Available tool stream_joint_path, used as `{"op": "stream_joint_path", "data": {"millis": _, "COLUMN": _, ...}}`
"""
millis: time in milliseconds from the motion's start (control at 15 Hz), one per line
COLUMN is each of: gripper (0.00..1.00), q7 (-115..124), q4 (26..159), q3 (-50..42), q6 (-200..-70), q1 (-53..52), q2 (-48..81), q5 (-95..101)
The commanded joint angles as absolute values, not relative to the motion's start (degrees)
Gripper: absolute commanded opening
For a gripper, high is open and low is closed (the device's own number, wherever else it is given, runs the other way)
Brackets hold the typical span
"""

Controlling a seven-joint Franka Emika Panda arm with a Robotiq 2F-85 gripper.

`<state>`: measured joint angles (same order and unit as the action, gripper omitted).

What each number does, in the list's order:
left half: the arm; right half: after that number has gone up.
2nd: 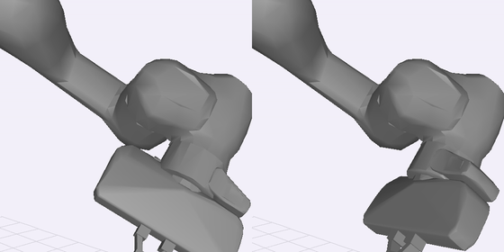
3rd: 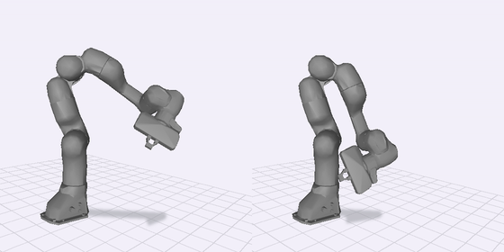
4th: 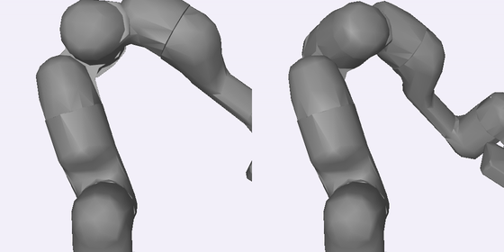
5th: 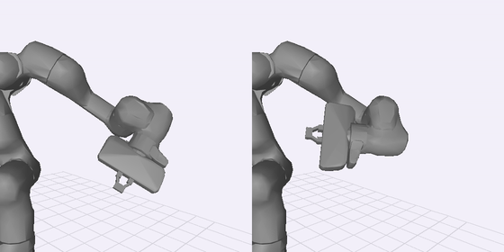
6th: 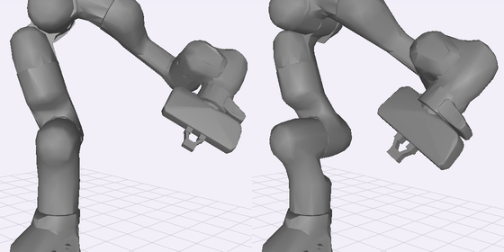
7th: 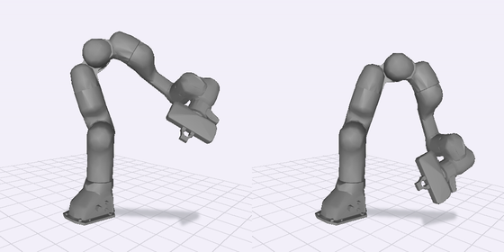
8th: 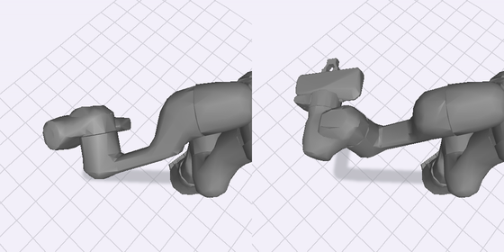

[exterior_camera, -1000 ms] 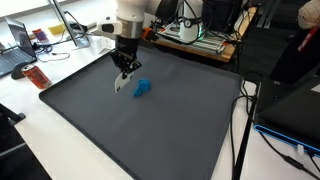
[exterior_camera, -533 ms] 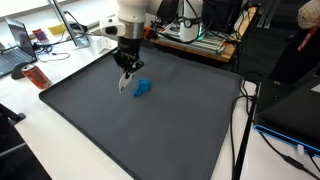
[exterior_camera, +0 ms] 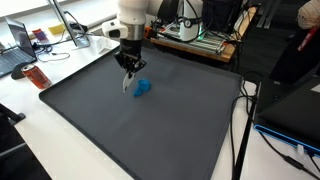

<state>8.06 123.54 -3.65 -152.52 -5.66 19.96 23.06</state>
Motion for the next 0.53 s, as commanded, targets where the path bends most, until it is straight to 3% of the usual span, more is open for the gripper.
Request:
{"op": "stream_joint_path", "data": {"millis": 0, "gripper": 0.01, "q7": 7.15, "q4": 126.1, "q3": -3.93, "q6": -153.21, "q1": -4.98, "q2": 17.45, "q5": 21.13}}
{"op": "stream_joint_path", "data": {"millis": 467, "gripper": 0.04, "q7": 7.52, "q4": 124.17, "q3": -4.36, "q6": -152.64, "q1": -5.52, "q2": 19.34, "q5": 22.31}}
